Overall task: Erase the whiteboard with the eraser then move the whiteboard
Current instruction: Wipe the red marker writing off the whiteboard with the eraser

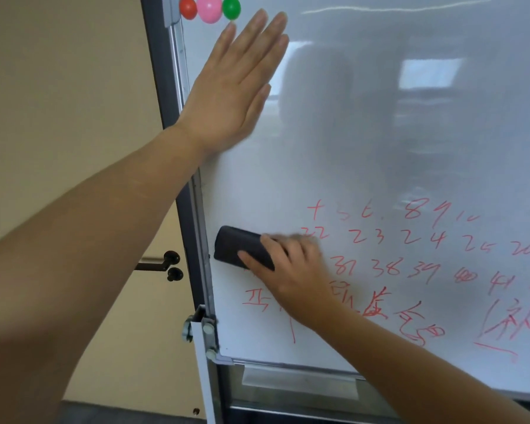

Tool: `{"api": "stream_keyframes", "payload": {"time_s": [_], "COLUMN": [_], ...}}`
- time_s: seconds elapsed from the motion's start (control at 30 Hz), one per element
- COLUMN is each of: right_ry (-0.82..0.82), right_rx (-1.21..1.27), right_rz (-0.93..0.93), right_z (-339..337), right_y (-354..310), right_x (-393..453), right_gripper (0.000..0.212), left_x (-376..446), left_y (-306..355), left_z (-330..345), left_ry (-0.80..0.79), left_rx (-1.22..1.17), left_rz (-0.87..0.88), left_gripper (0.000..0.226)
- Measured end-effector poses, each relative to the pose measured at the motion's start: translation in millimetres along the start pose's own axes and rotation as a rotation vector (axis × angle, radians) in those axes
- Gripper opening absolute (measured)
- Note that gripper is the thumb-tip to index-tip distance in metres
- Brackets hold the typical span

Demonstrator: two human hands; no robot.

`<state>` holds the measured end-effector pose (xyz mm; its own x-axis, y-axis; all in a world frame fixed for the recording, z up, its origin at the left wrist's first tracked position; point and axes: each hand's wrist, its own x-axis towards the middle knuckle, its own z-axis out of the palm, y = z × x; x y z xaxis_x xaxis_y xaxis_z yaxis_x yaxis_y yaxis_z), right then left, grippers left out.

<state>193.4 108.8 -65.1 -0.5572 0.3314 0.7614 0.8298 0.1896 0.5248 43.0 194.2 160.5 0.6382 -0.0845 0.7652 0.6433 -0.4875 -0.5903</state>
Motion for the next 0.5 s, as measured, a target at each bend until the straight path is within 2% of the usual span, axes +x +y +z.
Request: {"api": "stream_keyframes", "payload": {"time_s": [0.13, 0.23, 0.33, 0.5], "right_ry": [-0.087, -0.083, -0.017, 0.164], "right_rx": [-0.026, 0.003, 0.021, -0.05], "right_rz": [-0.122, -0.117, -0.07, 0.121], "right_z": [-1, -3, -9, -21], "right_y": [-5, -2, 9, 38], "right_x": [-15, -12, 1, 39], "right_gripper": [0.053, 0.049, 0.045, 0.048], "left_x": [-1, -2, -2, -1], "left_y": [0, 0, -2, 0], "left_z": [0, 0, 1, 2], "left_ry": [0.011, 0.013, 0.013, -0.005], "left_rx": [0.0, 0.006, 0.007, 0.012], "left_rz": [0.003, -0.001, -0.001, -0.01], "left_gripper": [0.048, 0.048, 0.048, 0.049]}}
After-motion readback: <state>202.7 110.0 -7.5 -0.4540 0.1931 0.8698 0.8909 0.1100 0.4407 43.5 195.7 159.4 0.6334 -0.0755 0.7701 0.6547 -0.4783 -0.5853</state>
